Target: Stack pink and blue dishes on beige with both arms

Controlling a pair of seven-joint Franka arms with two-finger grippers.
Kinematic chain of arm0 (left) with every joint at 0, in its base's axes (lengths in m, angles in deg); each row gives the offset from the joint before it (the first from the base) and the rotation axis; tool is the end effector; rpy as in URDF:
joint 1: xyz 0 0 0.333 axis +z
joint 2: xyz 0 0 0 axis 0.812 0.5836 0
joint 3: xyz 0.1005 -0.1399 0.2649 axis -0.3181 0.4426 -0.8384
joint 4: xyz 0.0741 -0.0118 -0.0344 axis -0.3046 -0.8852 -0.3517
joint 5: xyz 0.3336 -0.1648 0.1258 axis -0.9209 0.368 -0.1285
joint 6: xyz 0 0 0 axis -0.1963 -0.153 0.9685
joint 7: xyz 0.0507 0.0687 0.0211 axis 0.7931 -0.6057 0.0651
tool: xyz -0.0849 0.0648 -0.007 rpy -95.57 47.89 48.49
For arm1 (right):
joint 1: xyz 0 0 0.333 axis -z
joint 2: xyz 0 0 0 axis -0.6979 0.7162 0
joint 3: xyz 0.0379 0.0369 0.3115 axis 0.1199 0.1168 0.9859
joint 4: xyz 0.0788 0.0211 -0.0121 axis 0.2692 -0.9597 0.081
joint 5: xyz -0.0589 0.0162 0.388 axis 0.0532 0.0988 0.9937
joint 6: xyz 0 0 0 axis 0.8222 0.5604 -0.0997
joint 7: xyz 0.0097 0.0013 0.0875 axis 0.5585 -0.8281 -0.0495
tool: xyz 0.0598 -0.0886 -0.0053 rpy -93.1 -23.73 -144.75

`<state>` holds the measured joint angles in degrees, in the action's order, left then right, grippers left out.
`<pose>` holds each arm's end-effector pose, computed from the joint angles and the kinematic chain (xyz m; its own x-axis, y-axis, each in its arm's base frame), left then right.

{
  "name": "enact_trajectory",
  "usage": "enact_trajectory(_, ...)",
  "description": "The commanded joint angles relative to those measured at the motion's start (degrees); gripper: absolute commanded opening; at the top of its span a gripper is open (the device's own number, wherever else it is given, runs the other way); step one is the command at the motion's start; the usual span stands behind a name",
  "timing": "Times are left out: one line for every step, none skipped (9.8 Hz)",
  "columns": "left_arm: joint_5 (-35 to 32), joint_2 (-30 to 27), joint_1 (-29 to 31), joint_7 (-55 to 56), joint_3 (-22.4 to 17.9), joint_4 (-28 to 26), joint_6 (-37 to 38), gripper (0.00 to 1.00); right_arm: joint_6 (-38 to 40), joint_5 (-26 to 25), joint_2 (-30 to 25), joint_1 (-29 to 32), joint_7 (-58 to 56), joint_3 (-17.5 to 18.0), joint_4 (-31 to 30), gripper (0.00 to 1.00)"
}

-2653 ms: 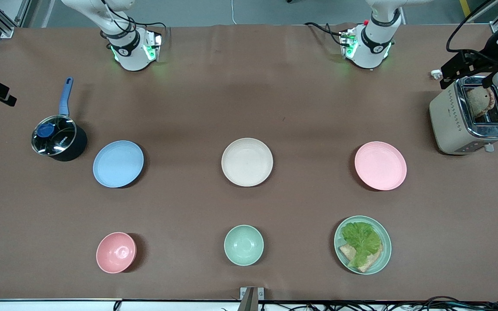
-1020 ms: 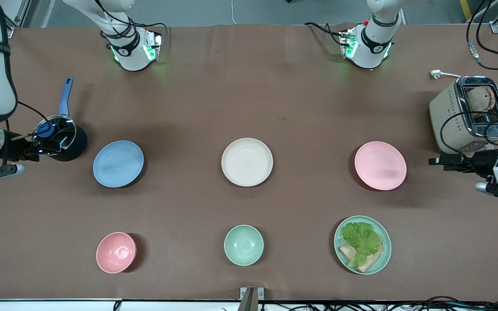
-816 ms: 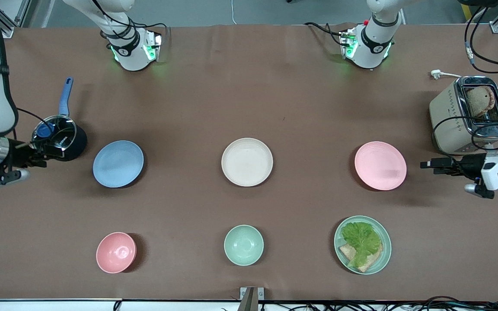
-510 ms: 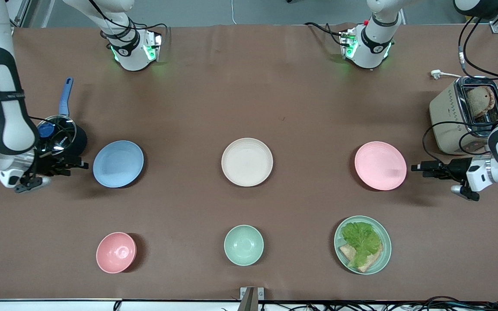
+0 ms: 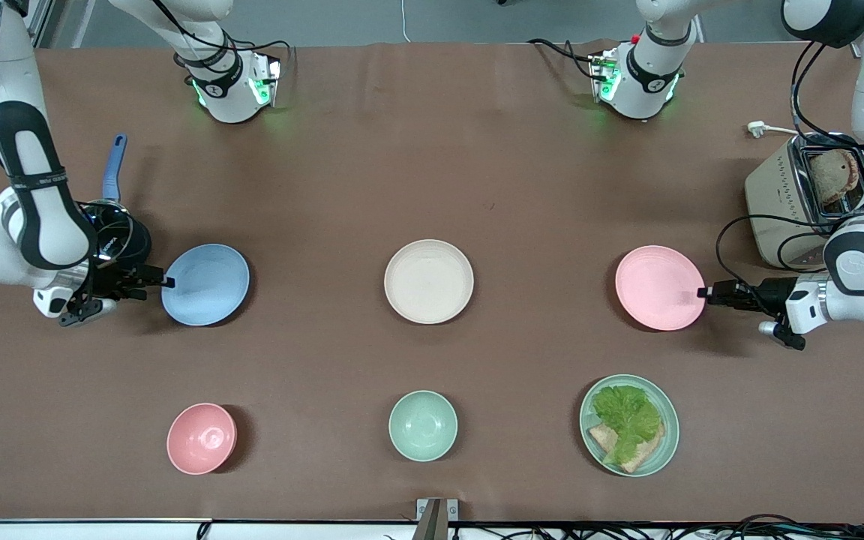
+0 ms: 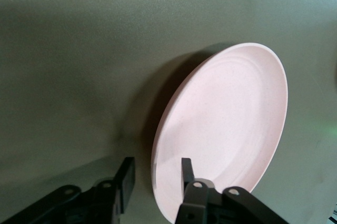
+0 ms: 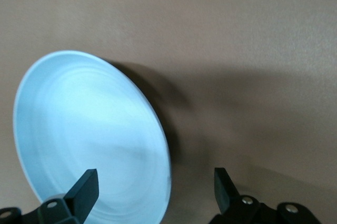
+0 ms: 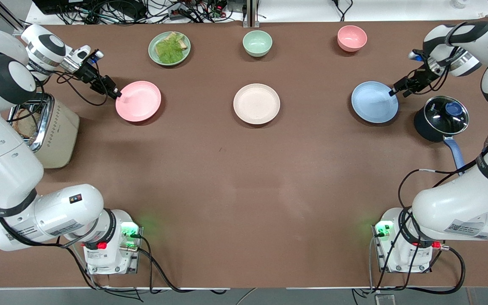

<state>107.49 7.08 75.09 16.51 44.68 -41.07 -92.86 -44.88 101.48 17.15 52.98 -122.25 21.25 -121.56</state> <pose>0.6058 0.1472 0.1694 0.9554 -0.2763 -0.1045 -0.1623 -0.7865 0.5959 0.5477 -0.1472 0.1911 0.9788 0.2049 0.0015 0.1900 -0.9052 -0.3800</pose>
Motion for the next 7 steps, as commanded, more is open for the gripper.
enact_trajectory(0.7, 2.2, -0.1, -1.6, 0.5, -0.8, -2.8, 0.38, -1.5, 2.0, -0.6, -0.4, -2.5, 0.0, -2.0, 0.79)
enact_trajectory(0.7, 2.3, -0.1, -1.8, 0.5, -0.9, -3.1, 0.35, -1.5, 3.7, -0.3, -0.5, -2.4, 0.0, -2.0, 0.69)
enact_trajectory(0.7, 2.6, -0.1, -1.8, 0.6, -0.9, -3.1, 0.30, -1.5, 4.3, 0.3, -0.5, -2.4, 0.0, -2.0, 0.60)
enact_trajectory(0.7, 2.6, 0.0, -1.8, 0.7, -0.9, -3.1, 0.22, -1.5, 5.0, 0.6, -0.5, -2.4, 0.0, -1.9, 0.56)
enact_trajectory(0.7, 2.4, 0.0, -1.9, 0.9, -0.8, -2.9, 0.12, -1.5, 5.3, 0.7, -0.5, -2.4, 0.0, -1.9, 0.52)
enact_trajectory(0.7, 2.2, 0.3, -2.3, 0.9, -0.8, -2.7, 0.00, -1.5, 5.3, 1.0, -0.5, -2.4, 0.0, -1.9, 0.46)
enact_trajectory(0.7, 1.7, 0.6, -2.4, 1.2, -0.4, -1.7, 0.00, -1.5, 5.6, 1.2, -0.4, -2.4, 0.0, -1.7, 0.31)
